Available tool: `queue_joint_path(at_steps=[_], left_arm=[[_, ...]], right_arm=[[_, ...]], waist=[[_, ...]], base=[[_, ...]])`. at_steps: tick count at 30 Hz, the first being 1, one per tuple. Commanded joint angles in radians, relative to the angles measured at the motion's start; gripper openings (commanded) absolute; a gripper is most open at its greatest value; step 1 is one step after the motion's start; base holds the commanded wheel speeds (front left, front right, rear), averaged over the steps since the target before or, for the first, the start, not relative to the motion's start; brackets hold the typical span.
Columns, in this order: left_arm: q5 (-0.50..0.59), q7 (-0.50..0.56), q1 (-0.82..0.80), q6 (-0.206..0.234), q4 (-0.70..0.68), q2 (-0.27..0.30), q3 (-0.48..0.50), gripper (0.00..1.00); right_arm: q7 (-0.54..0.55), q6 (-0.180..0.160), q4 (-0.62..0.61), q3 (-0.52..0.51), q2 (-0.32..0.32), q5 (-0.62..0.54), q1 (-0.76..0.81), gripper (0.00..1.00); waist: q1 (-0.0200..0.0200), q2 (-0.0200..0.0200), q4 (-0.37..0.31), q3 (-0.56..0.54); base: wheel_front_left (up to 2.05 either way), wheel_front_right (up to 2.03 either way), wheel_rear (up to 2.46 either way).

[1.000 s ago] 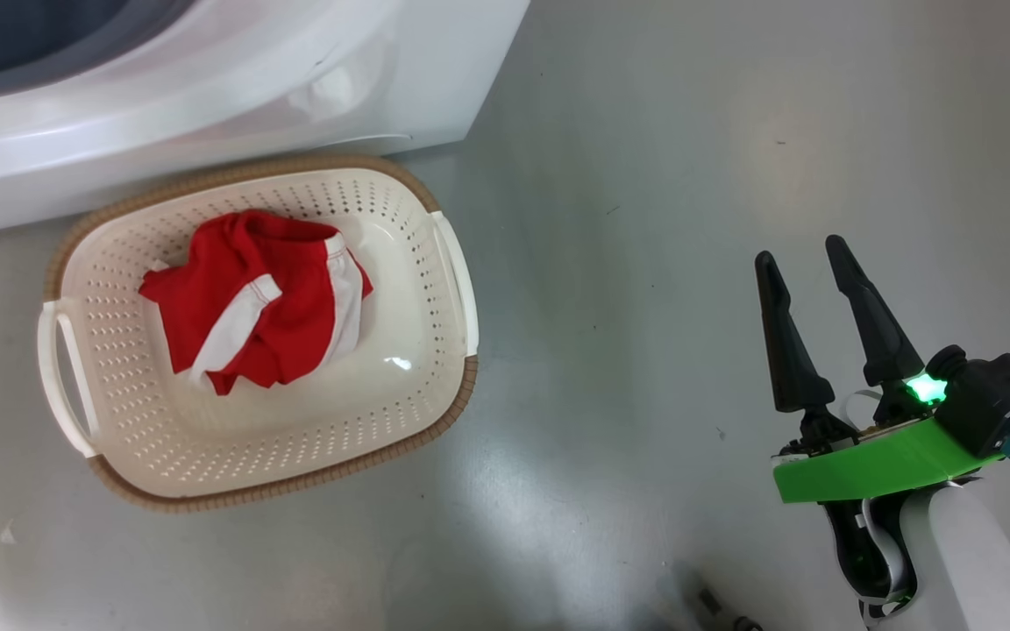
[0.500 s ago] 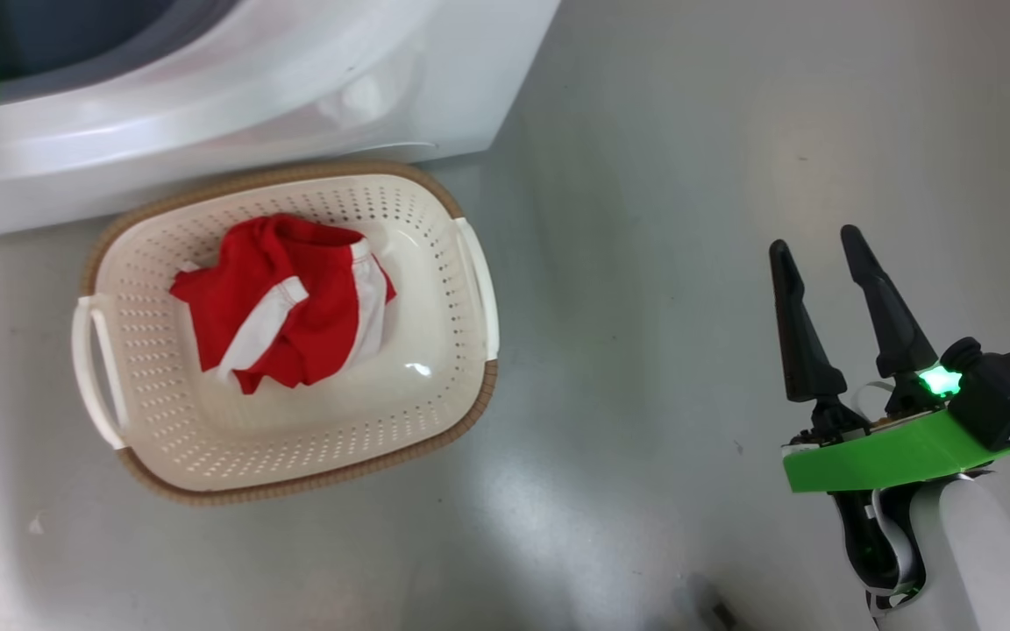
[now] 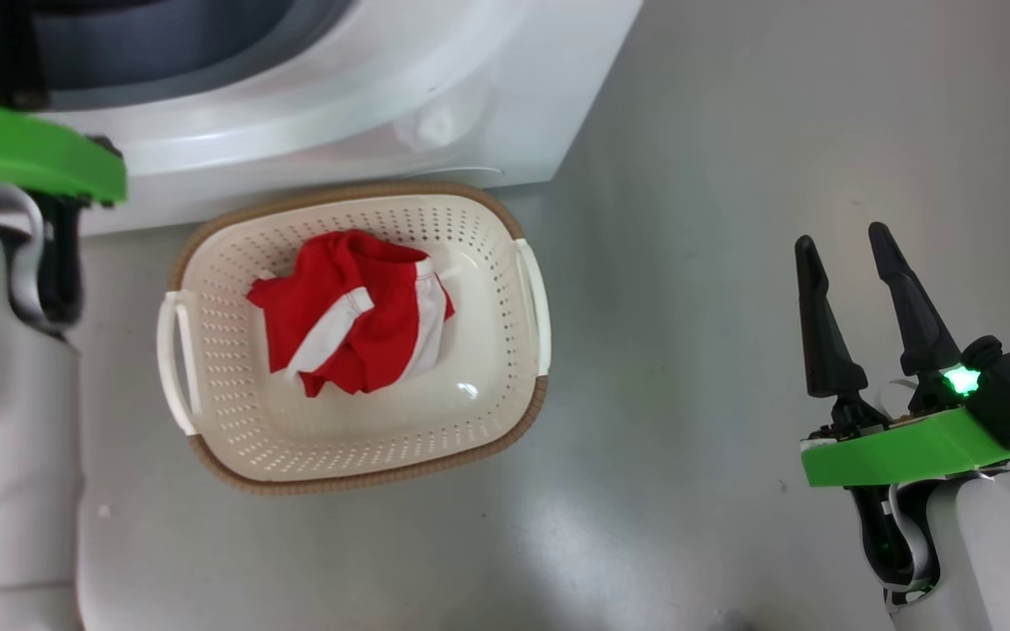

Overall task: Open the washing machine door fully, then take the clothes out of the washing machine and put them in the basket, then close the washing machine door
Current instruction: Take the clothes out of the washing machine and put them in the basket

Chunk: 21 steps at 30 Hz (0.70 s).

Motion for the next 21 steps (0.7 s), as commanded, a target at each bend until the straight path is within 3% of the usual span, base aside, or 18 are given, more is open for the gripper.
queue_joint_path(at_steps=[1, 9, 21], left_arm=[[0.004, -0.009, 0.048, -0.005, -0.071, 0.027, 0.035, 0.0], [-0.005, -0.009, 0.212, -0.006, -0.332, -0.035, 0.068, 0.0], [-0.023, -0.009, 0.392, -0.007, -0.653, -0.075, 0.082, 0.0]], right_arm=[[-0.006, 0.006, -0.019, 0.014, -0.006, -0.012, 0.019, 1.0], [-0.006, 0.006, -0.018, -0.004, -0.006, -0.029, 0.034, 1.0], [-0.006, 0.006, -0.013, -0.007, -0.006, -0.038, 0.05, 1.0]], waist=[[0.0, 0.0, 0.022, -0.022], [0.0, 0.0, 0.055, -0.049], [0.0, 0.0, 0.078, -0.074]], base=[[0.0, 0.0, 0.0], [0.0, 0.0, 0.0], [0.0, 0.0, 0.0]])
